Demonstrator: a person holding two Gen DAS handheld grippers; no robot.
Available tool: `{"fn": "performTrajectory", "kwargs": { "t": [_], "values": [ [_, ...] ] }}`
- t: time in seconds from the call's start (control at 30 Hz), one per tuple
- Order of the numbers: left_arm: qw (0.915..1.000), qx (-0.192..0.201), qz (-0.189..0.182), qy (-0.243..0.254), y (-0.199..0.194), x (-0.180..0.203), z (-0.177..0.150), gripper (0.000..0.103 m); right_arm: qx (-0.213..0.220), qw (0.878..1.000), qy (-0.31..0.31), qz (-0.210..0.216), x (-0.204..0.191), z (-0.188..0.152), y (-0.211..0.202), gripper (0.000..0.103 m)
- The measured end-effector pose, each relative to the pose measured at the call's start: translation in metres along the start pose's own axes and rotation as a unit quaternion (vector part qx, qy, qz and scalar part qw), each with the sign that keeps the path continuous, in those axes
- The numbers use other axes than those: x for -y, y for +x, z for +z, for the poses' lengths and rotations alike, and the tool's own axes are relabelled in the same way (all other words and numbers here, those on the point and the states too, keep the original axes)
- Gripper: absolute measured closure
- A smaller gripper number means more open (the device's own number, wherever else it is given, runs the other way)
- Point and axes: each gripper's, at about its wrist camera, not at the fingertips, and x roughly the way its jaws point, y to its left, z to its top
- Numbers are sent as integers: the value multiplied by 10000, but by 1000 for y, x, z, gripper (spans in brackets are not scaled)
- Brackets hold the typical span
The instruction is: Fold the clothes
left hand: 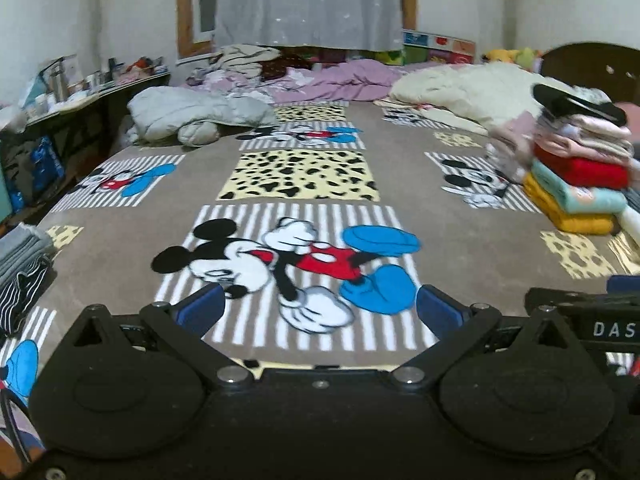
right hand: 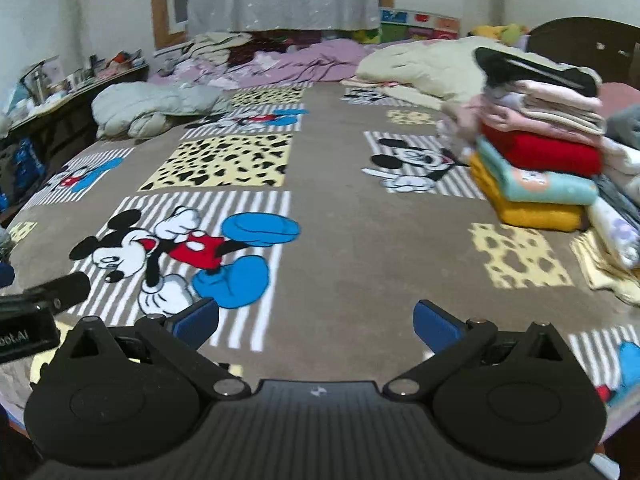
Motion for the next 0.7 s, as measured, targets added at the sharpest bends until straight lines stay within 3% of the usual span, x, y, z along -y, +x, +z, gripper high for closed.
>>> {"fn": "performTrajectory", "kwargs": {
  "t": [0.17,0.7],
  "values": [
    [9997,-15,-166,-157,-14,6,-1,0,99,9999,76,-22,11,-8,-20,0],
    [9998,109,-177,-7,-29,28,0,0,358,9993,112,-47,22,-11,-49,0]
  ]
}}
